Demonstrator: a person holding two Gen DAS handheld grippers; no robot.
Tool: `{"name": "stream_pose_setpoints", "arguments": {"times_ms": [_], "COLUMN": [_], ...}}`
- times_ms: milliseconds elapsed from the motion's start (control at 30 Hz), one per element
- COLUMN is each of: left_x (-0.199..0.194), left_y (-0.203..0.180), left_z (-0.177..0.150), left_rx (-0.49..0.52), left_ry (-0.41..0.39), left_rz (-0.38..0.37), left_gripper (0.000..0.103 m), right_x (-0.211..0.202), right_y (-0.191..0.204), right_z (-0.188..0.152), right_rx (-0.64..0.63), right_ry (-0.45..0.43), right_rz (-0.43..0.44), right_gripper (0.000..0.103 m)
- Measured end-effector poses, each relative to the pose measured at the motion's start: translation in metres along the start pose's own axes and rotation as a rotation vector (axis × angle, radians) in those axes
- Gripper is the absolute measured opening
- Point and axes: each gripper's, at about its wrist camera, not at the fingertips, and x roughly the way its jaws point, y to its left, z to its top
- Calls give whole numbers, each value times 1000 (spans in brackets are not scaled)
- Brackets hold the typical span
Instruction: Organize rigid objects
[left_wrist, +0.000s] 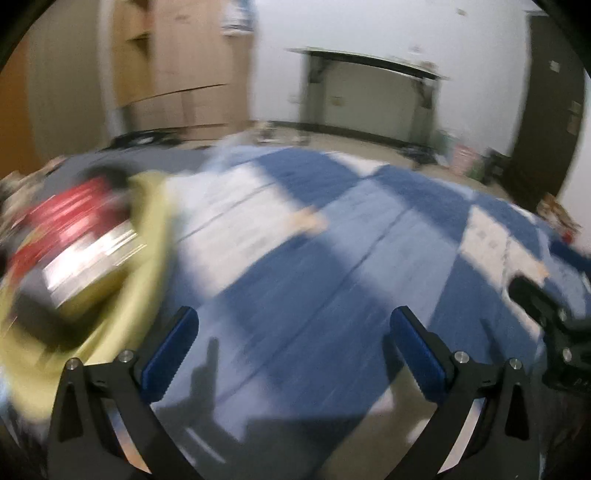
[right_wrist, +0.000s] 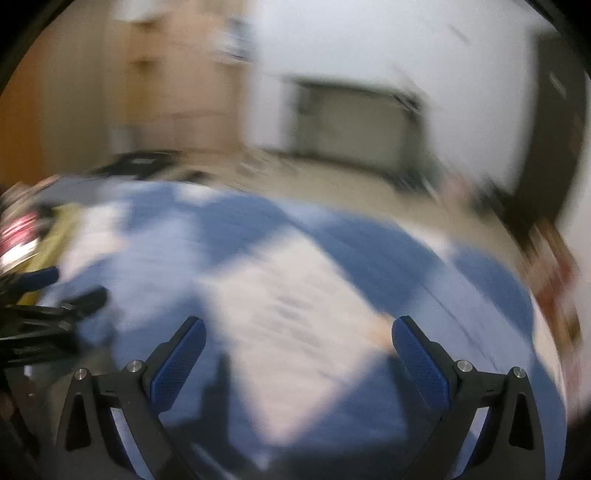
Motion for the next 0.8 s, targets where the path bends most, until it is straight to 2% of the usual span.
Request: {"name": "stream_pose_setpoints", "arguments": {"times_ms": [33,67,167,233,300,433,500,633,800], "left_x": [-14,-24,-56,-69,-62,-14,-10,-5,-4], "left_y": [15,25,60,79,98,120,120,120,127], "left_z": [-16,-25,-53,-61,-62,-59,-57,-52,-51], "left_rx": [-40,-74,-239,-328,-405,-410,-397,-362,-366], "left_ry": [10,14,-23,-66,-55,87,93,122,120], "left_rz": [61,92,151,224,276,291,315,349,343], "left_gripper": [103,103,103,103,103,103,103,103,103], "right_x": [2,8,31,46,62,98,114,121,121], "right_y": [19,37,88,119,143,172,175,174,174], "right_z": [6,12,24,28,33,40,38,36,37], "right_rx": [-67,-122,-254,-350,-423,-499,-480,-457,-459], "right_ry": [-5,10,60,80,87,146,181,183,183], "right_rz": [61,132,312,341,367,369,386,408,406], "right_gripper": [103,103,103,103,103,103,103,103,103]}}
